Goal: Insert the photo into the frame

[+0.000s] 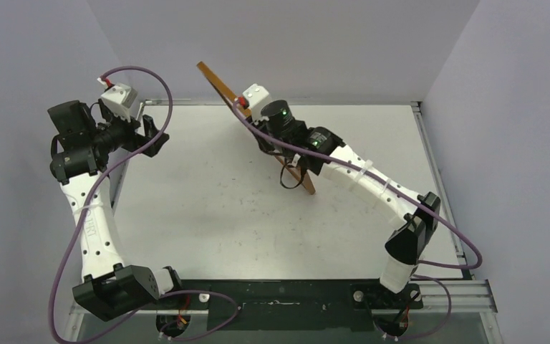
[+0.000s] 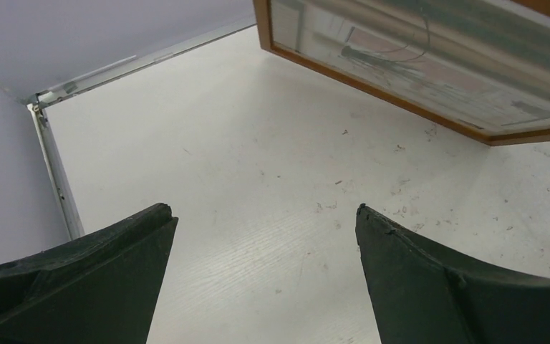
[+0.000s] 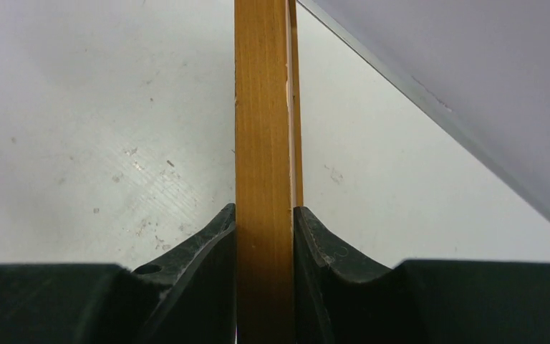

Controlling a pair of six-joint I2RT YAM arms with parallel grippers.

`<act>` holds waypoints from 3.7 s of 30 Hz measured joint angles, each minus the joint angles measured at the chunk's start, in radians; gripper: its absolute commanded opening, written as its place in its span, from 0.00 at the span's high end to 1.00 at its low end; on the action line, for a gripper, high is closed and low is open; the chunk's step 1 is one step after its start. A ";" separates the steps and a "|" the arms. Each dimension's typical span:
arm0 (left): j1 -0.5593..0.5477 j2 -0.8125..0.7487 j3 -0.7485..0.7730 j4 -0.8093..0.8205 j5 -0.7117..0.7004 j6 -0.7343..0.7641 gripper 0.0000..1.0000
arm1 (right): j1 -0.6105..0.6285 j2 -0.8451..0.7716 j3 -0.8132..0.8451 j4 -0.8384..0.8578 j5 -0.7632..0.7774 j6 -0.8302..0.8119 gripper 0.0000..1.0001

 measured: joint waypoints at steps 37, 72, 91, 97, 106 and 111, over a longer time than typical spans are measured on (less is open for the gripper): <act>-0.110 0.035 -0.209 0.158 0.039 -0.156 0.03 | -0.832 -0.068 -0.245 0.262 -0.794 0.708 0.94; -0.227 0.069 -0.478 0.165 -0.035 -0.010 0.02 | -0.762 -0.311 -1.149 0.427 -0.927 0.731 0.40; -0.227 0.101 -0.492 0.120 -0.077 0.029 0.04 | -0.763 -0.310 -1.023 0.244 -0.645 0.578 0.10; -0.227 0.137 -0.497 0.219 -0.246 -0.093 0.04 | -0.764 -0.523 -1.009 0.329 -0.255 0.511 0.10; -0.227 0.150 -0.769 0.719 -0.536 -0.368 0.04 | -0.811 -0.556 -1.534 1.086 0.216 0.370 0.10; -0.231 0.150 -1.031 1.100 -0.618 -0.451 0.04 | -0.859 -0.409 -1.566 1.300 0.237 0.337 0.10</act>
